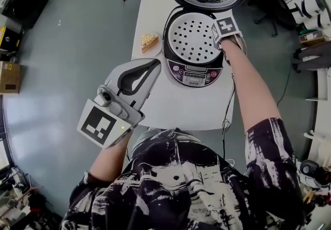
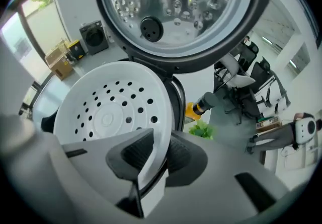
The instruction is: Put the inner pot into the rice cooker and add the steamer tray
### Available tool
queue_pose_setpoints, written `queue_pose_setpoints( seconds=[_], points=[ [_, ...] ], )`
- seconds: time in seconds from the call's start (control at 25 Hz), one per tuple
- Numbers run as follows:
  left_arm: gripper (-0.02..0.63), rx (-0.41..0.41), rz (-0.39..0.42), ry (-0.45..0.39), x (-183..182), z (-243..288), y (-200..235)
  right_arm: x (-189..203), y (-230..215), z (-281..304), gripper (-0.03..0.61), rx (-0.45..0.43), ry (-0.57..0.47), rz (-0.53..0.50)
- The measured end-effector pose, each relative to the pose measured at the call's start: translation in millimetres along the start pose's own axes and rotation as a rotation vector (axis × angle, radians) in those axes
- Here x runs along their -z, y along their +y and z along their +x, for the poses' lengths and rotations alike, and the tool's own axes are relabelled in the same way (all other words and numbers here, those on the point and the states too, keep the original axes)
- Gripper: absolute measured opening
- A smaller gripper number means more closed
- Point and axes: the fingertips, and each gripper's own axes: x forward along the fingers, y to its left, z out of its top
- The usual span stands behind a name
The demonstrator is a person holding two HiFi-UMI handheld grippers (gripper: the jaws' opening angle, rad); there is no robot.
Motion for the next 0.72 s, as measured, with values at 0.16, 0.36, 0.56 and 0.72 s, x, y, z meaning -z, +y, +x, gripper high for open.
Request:
queue_pose_setpoints(
  seconds=[0.16, 0.36, 0.56, 0.72],
  points=[
    [0.005, 0.019, -0.002, 0.005, 1, 2, -4, 2, 3, -3, 0.078, 0.022, 0.018, -0.106],
    [0.005, 0.023, -0.002, 0.032, 2, 8, -13, 10, -8, -12, 0.106, 0.060, 0.026, -0.179],
    [0.005, 0.065, 0.011, -0.067, -18, 16, -24, 8, -9, -28, 0.106, 0.032, -0.051, -0.128],
    [0.005, 0.065, 0.019, -0.005, -7, 22, -28, -6, 7, -70, 0.106, -0.090, -0.270, -0.063]
  ],
)
